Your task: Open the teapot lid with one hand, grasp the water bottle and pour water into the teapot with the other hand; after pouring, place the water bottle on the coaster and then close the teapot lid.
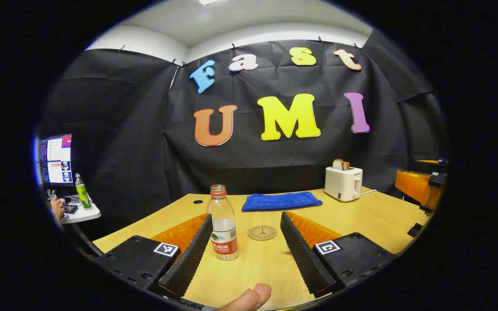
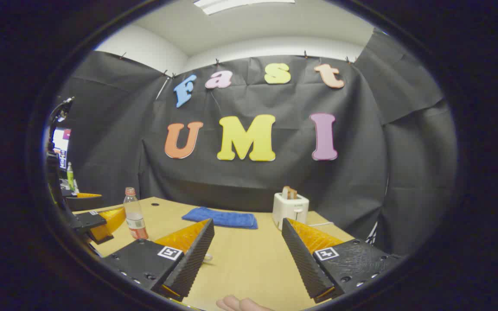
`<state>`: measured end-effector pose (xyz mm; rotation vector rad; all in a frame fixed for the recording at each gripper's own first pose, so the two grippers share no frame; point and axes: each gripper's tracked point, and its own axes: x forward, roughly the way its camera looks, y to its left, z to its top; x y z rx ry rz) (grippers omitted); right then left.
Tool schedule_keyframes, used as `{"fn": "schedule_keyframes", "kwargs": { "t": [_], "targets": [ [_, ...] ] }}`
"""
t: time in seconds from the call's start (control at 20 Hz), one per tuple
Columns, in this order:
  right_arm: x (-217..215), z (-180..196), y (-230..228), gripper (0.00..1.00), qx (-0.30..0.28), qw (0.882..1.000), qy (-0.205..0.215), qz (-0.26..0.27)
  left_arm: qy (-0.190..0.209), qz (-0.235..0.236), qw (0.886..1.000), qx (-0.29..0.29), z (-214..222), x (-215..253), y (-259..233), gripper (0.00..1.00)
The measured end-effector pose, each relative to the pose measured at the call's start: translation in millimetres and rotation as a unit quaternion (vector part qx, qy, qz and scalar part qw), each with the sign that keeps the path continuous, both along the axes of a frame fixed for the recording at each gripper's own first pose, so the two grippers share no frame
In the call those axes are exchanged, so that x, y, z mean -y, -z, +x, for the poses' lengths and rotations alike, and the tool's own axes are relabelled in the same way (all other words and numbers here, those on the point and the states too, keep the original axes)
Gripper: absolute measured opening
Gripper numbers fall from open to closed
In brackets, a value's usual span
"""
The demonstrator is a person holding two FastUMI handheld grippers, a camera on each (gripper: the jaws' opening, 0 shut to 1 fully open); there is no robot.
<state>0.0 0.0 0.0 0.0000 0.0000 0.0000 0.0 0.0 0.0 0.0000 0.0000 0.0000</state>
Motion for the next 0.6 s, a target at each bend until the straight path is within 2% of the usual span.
{"fn": "schedule_keyframes", "kwargs": {
  "t": [0.1,0.2,0.35,0.55,0.6],
  "targets": [
    [4.1,-1.6,7.8,0.96,-0.001,0.999,0.026,-0.035,0.019,-0.034,0.999,-0.01,-1.3,-3.6,3.2,0.99],
    [-4.2,1.2,17.3,0.97,-0.009,0.999,0.024,-0.04,0.021,-0.053,0.998,-0.017,-2.4,-6.7,3.4,0.99],
    [-9.8,2.1,22.6,0.95,-0.016,0.999,0.019,-0.029,0.014,-0.037,0.999,-0.018,-2.8,-13.6,6.5,0.99],
    [-12.9,1.6,23.1,0.98,-0.013,0.999,0.02,-0.024,0.017,-0.036,0.999,-0.02,-2.5,-12.5,7.4,0.99],
    [-12.7,0.9,23.6,0.95,-0.013,1.0,0.02,-0.021,0.016,-0.036,0.999,-0.021,-1.9,-12.2,8.4,0.99]
  ]
}}
